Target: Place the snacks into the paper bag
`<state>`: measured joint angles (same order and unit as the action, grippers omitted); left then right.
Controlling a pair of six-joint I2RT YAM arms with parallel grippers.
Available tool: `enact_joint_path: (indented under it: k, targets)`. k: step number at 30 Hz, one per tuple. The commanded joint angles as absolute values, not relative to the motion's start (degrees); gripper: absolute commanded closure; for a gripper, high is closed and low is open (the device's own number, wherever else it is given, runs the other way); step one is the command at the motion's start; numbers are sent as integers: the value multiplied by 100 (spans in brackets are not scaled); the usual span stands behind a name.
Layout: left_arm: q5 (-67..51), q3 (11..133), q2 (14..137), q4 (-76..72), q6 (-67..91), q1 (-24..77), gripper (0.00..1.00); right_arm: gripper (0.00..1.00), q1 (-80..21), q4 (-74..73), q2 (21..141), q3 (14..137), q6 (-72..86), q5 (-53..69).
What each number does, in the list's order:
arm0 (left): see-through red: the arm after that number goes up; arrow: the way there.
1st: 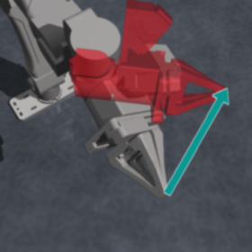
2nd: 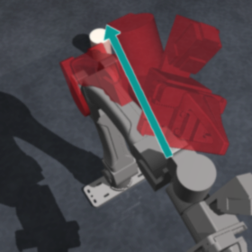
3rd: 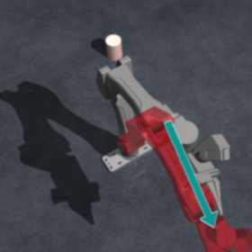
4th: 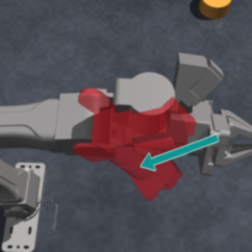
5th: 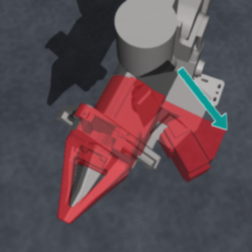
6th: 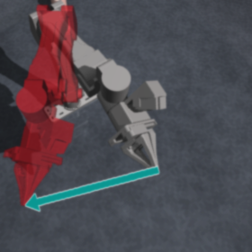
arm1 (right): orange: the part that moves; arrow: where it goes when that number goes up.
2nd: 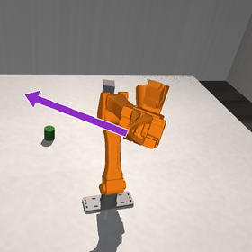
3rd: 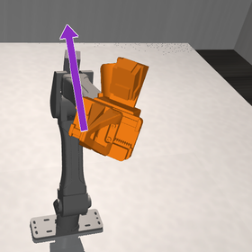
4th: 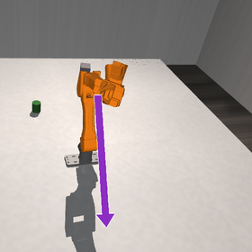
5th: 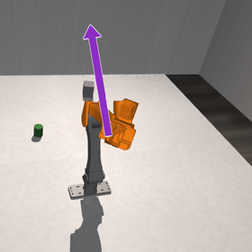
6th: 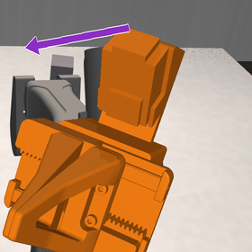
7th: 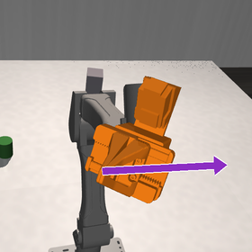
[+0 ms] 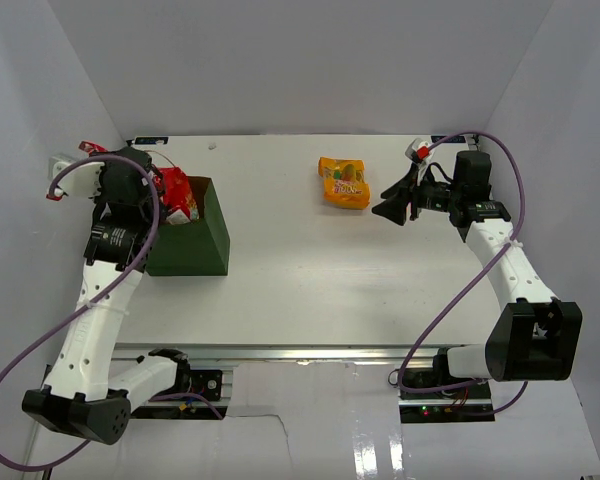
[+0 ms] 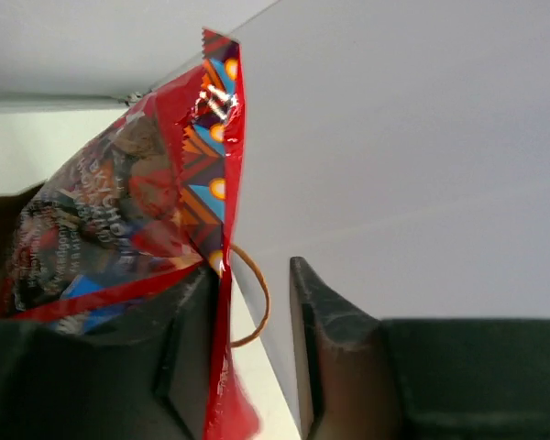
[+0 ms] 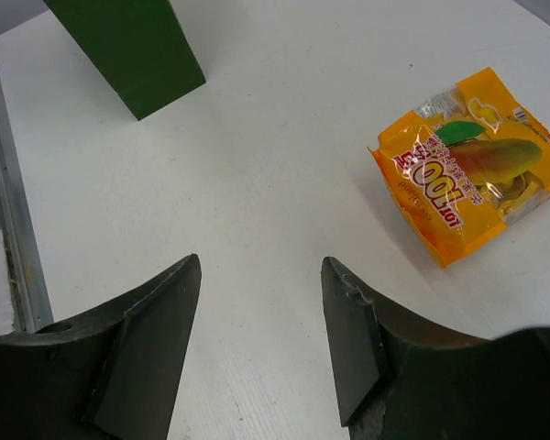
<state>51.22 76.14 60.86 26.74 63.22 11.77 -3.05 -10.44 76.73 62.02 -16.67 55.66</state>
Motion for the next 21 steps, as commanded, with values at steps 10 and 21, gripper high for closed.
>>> enact_joint_path:
  k: [10, 21]
  targets:
    - [4554, 7708, 5405, 2417, 6741, 1151, 9, 36, -325, -1062, 8049, 6494, -1573, 5511]
    - [2342, 7281, 4800, 883, 5013, 1143, 2, 21, -1177, -1708, 9692, 8217, -1112, 2309]
